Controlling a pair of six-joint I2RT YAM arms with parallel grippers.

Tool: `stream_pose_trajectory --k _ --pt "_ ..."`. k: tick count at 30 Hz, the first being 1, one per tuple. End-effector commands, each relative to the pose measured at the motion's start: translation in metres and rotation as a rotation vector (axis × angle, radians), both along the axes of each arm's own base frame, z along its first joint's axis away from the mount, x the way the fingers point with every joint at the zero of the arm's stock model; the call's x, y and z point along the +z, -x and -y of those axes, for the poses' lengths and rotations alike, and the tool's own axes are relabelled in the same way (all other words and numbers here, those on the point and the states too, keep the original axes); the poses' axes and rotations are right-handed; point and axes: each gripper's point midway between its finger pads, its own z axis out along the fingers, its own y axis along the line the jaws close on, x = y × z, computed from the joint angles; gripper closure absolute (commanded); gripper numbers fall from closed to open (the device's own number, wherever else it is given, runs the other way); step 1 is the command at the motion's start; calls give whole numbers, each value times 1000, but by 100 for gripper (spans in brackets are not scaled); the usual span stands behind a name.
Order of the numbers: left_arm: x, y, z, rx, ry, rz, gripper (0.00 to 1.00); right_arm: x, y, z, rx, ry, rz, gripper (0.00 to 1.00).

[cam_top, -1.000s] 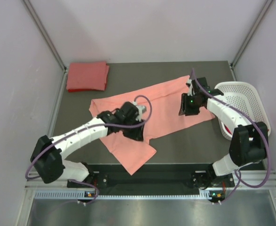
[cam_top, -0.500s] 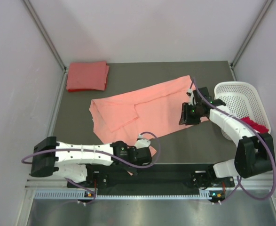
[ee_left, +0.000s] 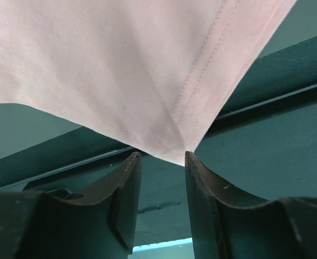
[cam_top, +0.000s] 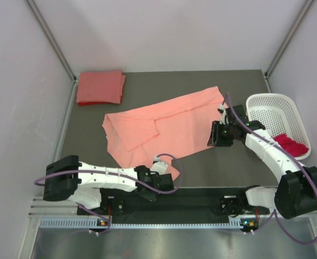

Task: Fold and stack the t-shirts
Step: Fold the tshirt

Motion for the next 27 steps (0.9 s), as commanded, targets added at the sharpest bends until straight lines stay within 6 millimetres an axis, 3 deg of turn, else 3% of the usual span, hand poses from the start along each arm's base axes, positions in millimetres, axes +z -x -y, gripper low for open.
stream_pose_trajectory --k 1,12,20,23,26,27 --pt "10 1 16 28 123 2 57 7 2 -5 9 -20 27 59" --pt "-10 9 13 16 121 -36 56 4 0 -10 2 -47 20 61" --pt "-27 14 5 7 77 -70 66 4 -1 -12 2 -59 18 62" --pt "-27 12 2 7 65 -55 74 1 0 -13 6 -61 10 62" --pt "-14 1 -2 13 29 5 94 -2 0 -11 0 -50 3 63" --pt "-1 -5 7 9 48 30 97 -3 -1 -10 -6 -43 -2 64"
